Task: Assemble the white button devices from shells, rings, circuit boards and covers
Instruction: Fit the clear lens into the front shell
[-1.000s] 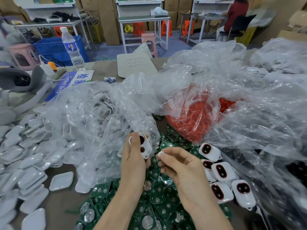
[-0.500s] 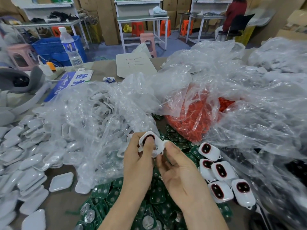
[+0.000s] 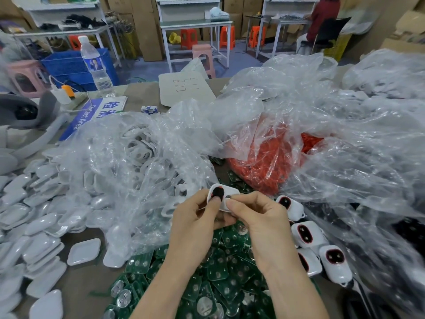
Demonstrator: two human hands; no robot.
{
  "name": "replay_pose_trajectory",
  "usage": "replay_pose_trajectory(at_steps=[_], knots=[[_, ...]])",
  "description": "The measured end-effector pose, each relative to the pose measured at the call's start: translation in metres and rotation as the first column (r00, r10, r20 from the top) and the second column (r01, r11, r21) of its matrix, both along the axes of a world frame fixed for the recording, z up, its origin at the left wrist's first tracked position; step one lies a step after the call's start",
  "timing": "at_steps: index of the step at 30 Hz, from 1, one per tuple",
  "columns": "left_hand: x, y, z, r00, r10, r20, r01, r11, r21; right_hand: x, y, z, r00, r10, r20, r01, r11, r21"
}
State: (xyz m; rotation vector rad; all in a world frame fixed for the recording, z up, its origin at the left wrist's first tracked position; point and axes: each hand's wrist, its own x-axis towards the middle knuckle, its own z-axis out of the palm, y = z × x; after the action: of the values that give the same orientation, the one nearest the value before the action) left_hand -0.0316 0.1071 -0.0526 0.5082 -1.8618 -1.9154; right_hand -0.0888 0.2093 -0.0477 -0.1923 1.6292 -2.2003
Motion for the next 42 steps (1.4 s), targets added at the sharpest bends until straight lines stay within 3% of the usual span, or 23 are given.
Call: replay_pose_trajectory(at_steps=[5, 11, 19, 24, 30, 42], knots=[[0.000, 0.000, 0.000, 1.000, -0.016, 0.003, 0.016, 1.000, 0.020, -0.002, 0.002, 0.001, 0.996, -0.031, -0.078, 0.035, 0.998, 0.048], [0.001, 0.001, -0.001, 0.999, -0.040, -0.013, 0.040, 0.999, 0.035, -0.007, 0.004, 0.001, 1.000, 0.026, -0.013, -0.025, 0.999, 0.035], [0.000, 0.004, -0.005, 0.999, -0.040, 0.009, 0.040, 0.999, -0.015, -0.005, 0.000, -0.006, 0.996, -0.059, -0.062, 0.065, 0.993, 0.102], [0.005, -0.009, -0.001, 0.995, -0.066, 0.071, 0.081, 0.968, -0.239, -0.021, 0.016, 0.006, 0.984, 0.162, -0.076, -0.144, 0.970, 0.199], [0.004, -0.017, 0.001, 0.976, -0.189, 0.109, 0.212, 0.940, -0.269, -0.042, 0.025, 0.018, 0.940, 0.340, 0.012, -0.332, 0.909, 0.251], [-0.002, -0.007, -0.015, 0.975, -0.210, 0.075, 0.223, 0.924, -0.311, -0.041, 0.029, 0.010, 0.932, 0.360, 0.043, -0.344, 0.842, 0.415]])
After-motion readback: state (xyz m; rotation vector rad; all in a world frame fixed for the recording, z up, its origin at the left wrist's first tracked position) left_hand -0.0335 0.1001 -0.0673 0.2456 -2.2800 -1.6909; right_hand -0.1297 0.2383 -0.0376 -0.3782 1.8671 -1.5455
